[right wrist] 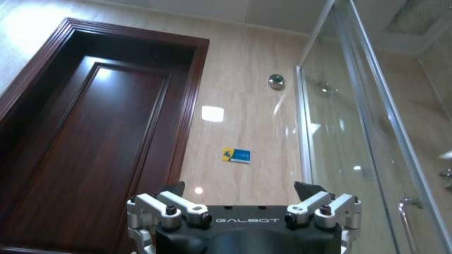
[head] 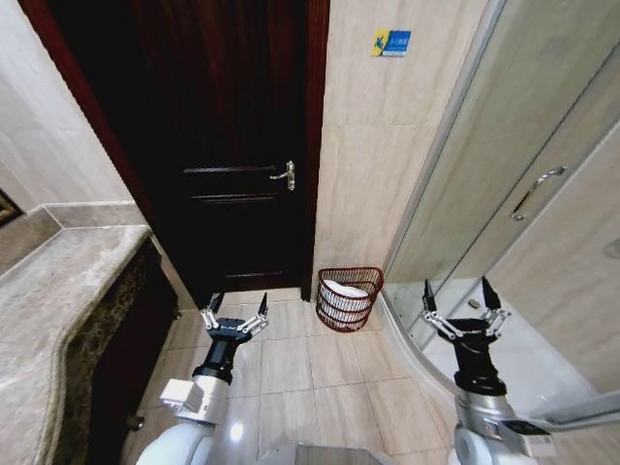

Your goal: Discard the used towel into the hamper.

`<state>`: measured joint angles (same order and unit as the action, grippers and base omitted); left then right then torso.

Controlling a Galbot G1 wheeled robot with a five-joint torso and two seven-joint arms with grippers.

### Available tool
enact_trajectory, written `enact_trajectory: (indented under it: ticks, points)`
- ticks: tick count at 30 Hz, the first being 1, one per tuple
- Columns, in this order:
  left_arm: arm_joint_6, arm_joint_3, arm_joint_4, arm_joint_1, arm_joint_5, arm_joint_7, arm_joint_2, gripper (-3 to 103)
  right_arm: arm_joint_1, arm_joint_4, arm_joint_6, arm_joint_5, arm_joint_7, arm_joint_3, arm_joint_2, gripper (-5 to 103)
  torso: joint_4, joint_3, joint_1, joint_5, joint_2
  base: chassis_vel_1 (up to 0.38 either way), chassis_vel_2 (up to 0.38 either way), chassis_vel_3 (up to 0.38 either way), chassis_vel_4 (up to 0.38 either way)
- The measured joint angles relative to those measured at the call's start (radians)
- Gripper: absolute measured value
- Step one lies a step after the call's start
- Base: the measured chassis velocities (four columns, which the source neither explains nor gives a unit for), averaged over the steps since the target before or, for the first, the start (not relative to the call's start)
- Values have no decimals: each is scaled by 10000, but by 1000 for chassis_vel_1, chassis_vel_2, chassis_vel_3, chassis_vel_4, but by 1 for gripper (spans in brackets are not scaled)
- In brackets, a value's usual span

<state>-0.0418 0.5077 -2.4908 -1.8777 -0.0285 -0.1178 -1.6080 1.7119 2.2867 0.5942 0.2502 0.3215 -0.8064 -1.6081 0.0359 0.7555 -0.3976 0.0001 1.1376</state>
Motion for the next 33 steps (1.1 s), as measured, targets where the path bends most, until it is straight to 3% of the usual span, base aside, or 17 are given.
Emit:
enact_trajectory:
  ticks: [14,18,21,22,25,33]
  points:
    - [0,0,-1,0,0,0,0,100,212,247,287,268,-168,77,93,100,0,-385,311,-1,-693,0,0,0,0]
    - [0,0,0,0,0,0,-1,100,613,623,-519,-108,-543,-19,91,100,-2,-501,403,-2,-898,0,0,0,0]
    - [0,0,0,0,0,0,0,100,960,1171,-2077,-291,-1096,117,95,100,-1,-616,499,-1,-1106,0,0,0,0]
    - [0,0,0,0,0,0,0,100,960,1171,-2077,-291,-1096,117,95,100,-1,-616,499,-1,-1106,0,0,0,0]
    - [0,0,0,0,0,0,0,100,971,1381,-3003,-405,-1210,242,75,100,-1,-721,581,-1,-1298,0,0,0,0]
    - [0,0,0,0,0,0,0,100,854,679,-2650,-692,-1199,481,5,100,0,-924,755,0,-1675,0,0,0,0]
